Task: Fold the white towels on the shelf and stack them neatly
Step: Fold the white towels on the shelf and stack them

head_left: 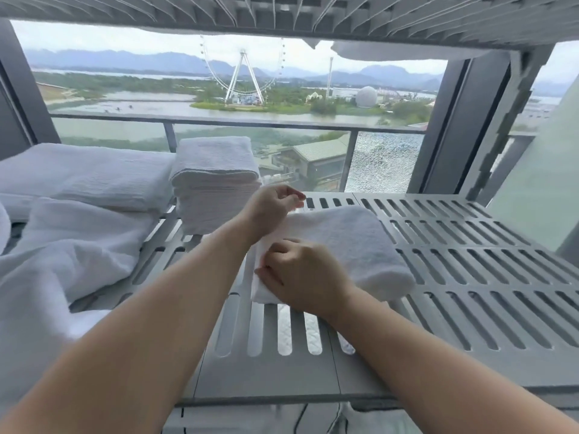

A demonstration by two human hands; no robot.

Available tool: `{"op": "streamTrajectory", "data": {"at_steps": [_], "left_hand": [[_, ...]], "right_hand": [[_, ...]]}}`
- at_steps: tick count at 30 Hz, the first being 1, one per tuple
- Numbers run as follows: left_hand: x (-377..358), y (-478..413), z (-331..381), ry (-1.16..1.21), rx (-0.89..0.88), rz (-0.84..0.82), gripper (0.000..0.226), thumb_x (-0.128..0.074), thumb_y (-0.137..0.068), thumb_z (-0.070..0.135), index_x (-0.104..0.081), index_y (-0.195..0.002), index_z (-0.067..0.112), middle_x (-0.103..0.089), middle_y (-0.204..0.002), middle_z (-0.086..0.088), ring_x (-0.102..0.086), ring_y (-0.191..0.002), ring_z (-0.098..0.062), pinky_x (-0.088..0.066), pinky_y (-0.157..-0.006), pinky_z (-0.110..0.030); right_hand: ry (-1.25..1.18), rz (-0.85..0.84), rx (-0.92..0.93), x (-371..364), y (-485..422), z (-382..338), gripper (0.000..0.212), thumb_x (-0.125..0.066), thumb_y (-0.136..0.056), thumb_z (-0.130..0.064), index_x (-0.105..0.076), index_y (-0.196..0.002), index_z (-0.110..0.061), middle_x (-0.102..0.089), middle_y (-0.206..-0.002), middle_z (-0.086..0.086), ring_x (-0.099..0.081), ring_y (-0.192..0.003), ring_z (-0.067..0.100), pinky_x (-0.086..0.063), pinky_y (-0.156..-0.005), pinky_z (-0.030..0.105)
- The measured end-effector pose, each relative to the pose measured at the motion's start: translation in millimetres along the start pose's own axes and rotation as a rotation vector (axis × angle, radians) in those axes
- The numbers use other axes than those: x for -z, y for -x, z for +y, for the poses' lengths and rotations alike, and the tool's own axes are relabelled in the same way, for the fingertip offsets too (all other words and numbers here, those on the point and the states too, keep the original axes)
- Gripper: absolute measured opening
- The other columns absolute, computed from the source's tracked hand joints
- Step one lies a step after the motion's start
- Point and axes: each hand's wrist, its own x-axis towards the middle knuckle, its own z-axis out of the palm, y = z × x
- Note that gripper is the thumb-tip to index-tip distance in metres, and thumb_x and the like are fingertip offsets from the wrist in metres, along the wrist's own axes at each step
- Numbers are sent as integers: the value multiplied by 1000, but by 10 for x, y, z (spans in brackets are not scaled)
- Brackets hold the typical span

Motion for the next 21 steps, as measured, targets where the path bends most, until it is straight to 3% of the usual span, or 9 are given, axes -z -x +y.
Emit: {"op": "streamTrajectory", "data": {"at_steps": [3, 6, 9, 11, 13, 16, 19, 21], "left_hand": [[-116, -47, -120, -298, -20, -87, 19, -56, -100, 18, -74, -107, 15, -73, -106, 0, -62, -79, 0, -47, -72, -17], [-150, -45, -161, -559, -9, -219, 26, -54, -100, 37, -68, -116, 22, -70, -110, 2, -62, -99, -13, -43, -81, -24], [-137, -16, -100, -734, -26, -228, 27, -55, -99, 40, -67, -118, 24, -70, -116, -3, -62, -107, -22, -45, -87, -30], [-132, 33, -65, -802, -50, -191, 25, -55, -99, 39, -67, -115, 24, -70, -114, -5, -61, -103, -24, -44, -82, -30], [-126, 107, -78, -841, -47, -147, 25, -55, -98, 40, -65, -113, 23, -70, -110, -8, -59, -96, -25, -42, -78, -32], [-150, 251, -80, -870, 15, -103, 28, -52, -98, 41, -58, -116, 20, -66, -114, -12, -59, -101, -30, -47, -83, -38], [-253, 436, -20, -821, 49, -93, 48, -51, -99, 35, -39, -141, 16, -59, -131, -18, -56, -117, -35, -45, -98, -45], [-330, 561, 53, -804, 83, -114, 64, -48, -100, 32, -17, -155, 21, -49, -141, -22, -52, -125, -37, -42, -105, -47]], "right_hand": [[-12, -89, 108, -2, 118, 35, 34, -45, -101, -34, -74, -96, -18, -66, -106, 2, -60, -101, 25, -50, -82, 41], [-55, -96, 179, 0, 189, 58, 27, -51, -101, -35, -77, -105, -28, -65, -122, 4, -57, -115, 27, -45, -96, 40], [-65, -110, 163, 38, 205, 43, 24, -55, -98, -34, -79, -99, -29, -64, -123, 1, -56, -117, 25, -42, -98, 39], [-113, -100, 84, 86, 230, 47, 24, -58, -92, -30, -79, -85, -21, -67, -111, -1, -58, -107, 23, -46, -93, 38], [-220, -50, -48, 161, 301, 95, 27, -61, -88, -23, -73, -66, -11, -68, -85, -1, -60, -89, 21, -49, -81, 37], [-257, -36, -278, 345, 387, 290, 40, -60, -90, -23, -61, -53, -7, -60, -58, -1, -59, -69, 21, -49, -67, 37], [-191, -42, -436, 493, 468, 516, 48, -58, -94, -37, -65, -56, -8, -65, -54, 3, -60, -53, 19, -51, -61, 34], [-97, 50, -534, 549, 554, 626, 46, -61, -93, -41, -61, -57, -13, -66, -58, 3, -61, -55, 18, -51, -58, 30]]}}
